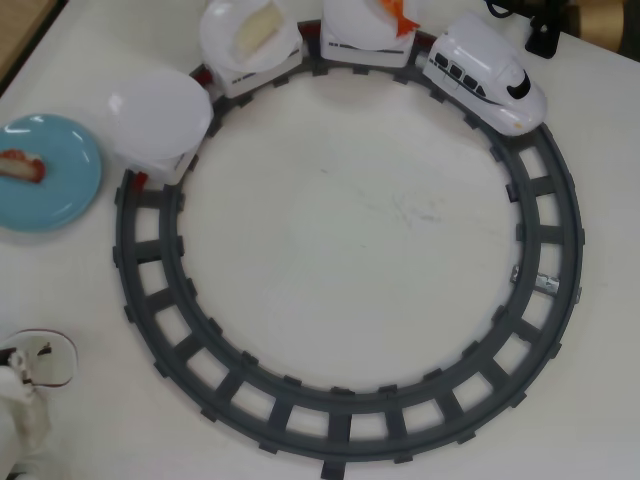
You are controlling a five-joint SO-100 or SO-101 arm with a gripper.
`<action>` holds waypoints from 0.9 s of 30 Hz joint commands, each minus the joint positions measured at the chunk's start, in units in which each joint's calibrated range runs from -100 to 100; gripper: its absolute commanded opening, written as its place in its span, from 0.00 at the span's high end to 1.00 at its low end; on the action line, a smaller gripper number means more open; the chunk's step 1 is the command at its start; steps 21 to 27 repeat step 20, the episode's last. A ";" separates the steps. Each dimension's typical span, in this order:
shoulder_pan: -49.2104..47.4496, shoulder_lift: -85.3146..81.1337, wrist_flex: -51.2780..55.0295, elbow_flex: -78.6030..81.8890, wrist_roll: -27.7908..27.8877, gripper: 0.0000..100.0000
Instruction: Pick up the sushi from the Shinkansen and put it on the blue dish
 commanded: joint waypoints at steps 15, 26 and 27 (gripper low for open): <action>-0.50 -2.48 2.56 0.46 0.11 0.97; -0.50 -2.48 2.56 0.46 0.11 0.97; -0.50 -2.48 2.56 0.46 0.11 0.97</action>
